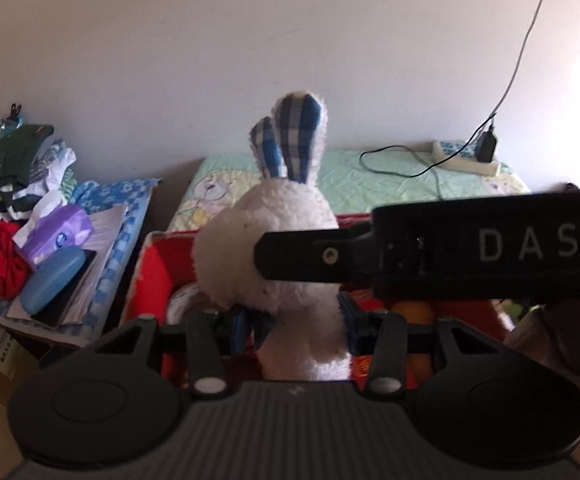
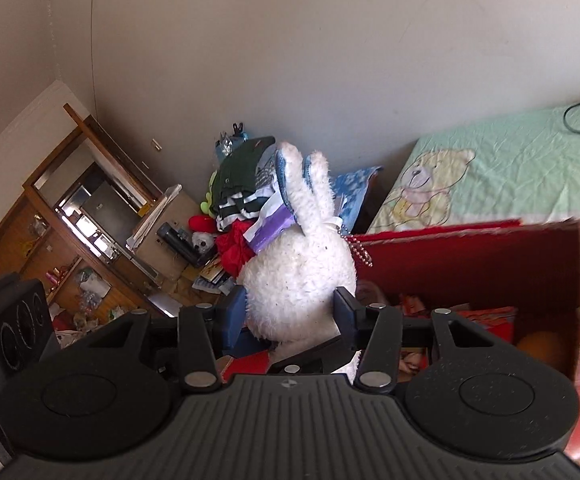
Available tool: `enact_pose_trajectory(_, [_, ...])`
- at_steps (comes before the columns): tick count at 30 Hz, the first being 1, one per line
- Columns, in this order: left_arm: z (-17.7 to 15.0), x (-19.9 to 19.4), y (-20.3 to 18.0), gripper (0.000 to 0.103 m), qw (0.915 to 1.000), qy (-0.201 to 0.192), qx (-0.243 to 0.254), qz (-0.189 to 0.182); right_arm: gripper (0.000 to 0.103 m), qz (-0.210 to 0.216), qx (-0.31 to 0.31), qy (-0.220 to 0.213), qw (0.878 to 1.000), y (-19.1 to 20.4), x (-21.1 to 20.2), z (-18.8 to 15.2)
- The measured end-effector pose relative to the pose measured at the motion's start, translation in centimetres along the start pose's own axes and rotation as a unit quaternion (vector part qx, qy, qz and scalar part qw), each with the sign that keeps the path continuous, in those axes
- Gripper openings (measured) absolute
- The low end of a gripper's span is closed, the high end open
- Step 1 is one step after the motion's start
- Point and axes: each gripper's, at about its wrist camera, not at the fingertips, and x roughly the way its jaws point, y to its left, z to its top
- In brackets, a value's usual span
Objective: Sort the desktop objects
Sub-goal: 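Lift the bunny with both grippers and carry it over the red box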
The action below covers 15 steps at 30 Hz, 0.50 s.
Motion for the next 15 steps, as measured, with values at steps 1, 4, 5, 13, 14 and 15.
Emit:
enact_pose_trajectory(1, [-0.3, 0.0, 0.6, 0.046, 1.0000, 0.003, 0.001, 0.002, 0.051, 0.002, 0.004, 0.002, 1.000, 0.0, 0.5, -0.1])
enact_pose_trajectory(4, [-0.9, 1.1, 1.9, 0.046, 0.9999, 0.014, 0.001, 0.006, 0.051, 0.004, 0.011, 0.010, 1.000, 0.2, 2.0, -0.6])
enact_pose_trajectory(5, [-1.1, 1.4, 2.3, 0.046, 0.9998, 0.018, 0.002, 0.008, 0.051, 0.004, 0.016, 0.013, 1.000, 0.1, 2.4, -0.9])
enact_pose_trajectory(13, [-2.6, 3.2, 4.0, 0.046, 0.9984, 0.052, 0.011, 0.020, 0.051, -0.005, 0.040, 0.036, 0.999, -0.2, 4.6, -2.4])
enact_pose_trajectory(14, [-2.8, 3.5, 4.3, 0.046, 0.9982, 0.055, 0.011, 0.021, 0.051, -0.006, 0.043, 0.039, 0.998, -0.2, 5.0, -2.6])
enact_pose_trajectory(15, [-3.1, 3.7, 4.6, 0.046, 0.9980, 0.059, 0.011, 0.022, 0.051, -0.007, 0.045, 0.041, 0.998, -0.2, 5.1, -2.7])
